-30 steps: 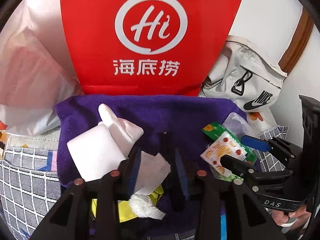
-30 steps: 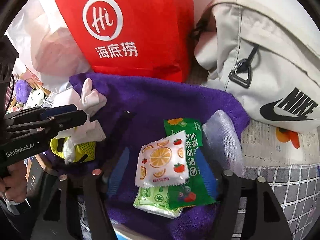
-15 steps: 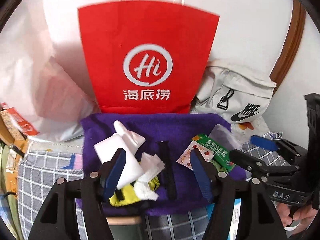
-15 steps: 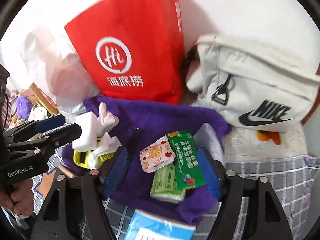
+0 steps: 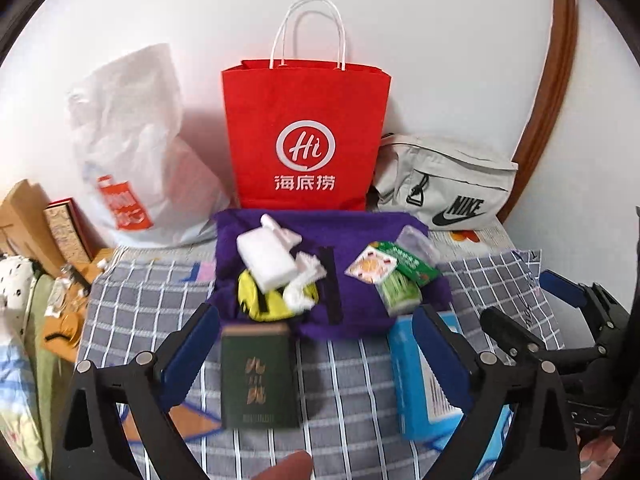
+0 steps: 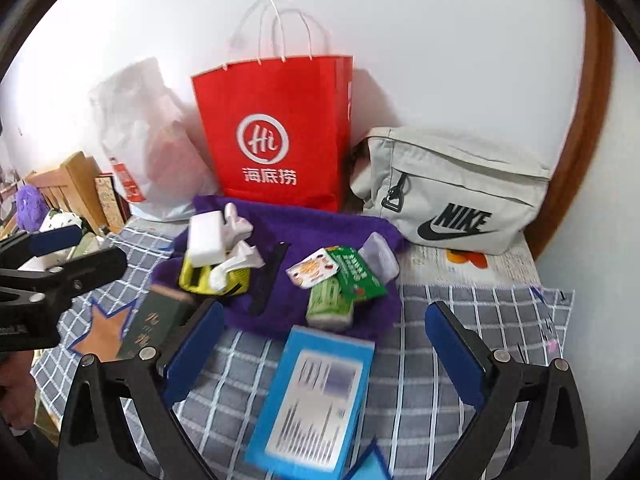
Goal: Organize soft objects
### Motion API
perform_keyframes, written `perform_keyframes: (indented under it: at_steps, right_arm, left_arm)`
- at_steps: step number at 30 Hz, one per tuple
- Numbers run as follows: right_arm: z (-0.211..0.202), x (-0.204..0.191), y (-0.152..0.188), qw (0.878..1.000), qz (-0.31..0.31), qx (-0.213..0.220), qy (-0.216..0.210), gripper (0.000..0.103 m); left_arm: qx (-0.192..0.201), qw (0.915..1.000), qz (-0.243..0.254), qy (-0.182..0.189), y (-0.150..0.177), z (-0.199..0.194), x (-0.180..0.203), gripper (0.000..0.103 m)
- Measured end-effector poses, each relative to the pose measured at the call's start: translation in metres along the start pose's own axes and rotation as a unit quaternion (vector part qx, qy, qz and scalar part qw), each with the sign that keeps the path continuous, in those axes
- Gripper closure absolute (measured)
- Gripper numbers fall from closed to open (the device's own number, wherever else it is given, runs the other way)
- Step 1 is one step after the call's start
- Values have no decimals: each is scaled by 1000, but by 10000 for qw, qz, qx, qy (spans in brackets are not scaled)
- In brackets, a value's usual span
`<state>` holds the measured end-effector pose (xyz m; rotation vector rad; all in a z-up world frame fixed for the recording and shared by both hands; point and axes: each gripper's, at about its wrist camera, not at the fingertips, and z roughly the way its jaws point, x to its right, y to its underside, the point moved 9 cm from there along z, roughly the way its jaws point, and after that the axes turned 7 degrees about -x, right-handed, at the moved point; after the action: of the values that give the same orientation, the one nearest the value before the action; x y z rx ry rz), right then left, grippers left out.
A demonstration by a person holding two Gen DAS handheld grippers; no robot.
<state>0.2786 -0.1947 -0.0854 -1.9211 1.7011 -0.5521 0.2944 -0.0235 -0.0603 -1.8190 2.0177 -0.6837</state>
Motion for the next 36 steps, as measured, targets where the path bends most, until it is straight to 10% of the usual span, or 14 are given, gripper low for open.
perform_keyframes:
  at_steps: [10, 19, 36]
  right_arm:
    - [-74, -13, 68, 9992, 274, 270, -82, 3]
    - [-119, -23, 116, 9989, 180, 439, -41, 3]
    - [-148, -26, 143, 9981, 249, 559, -50, 3]
  left_arm:
    - [313, 9980, -58, -554, 75, -65, -4, 5]
    - [580, 9977, -180, -292, 131, -113, 3, 5]
    - [697, 9972, -150, -240, 160, -139, 12, 5]
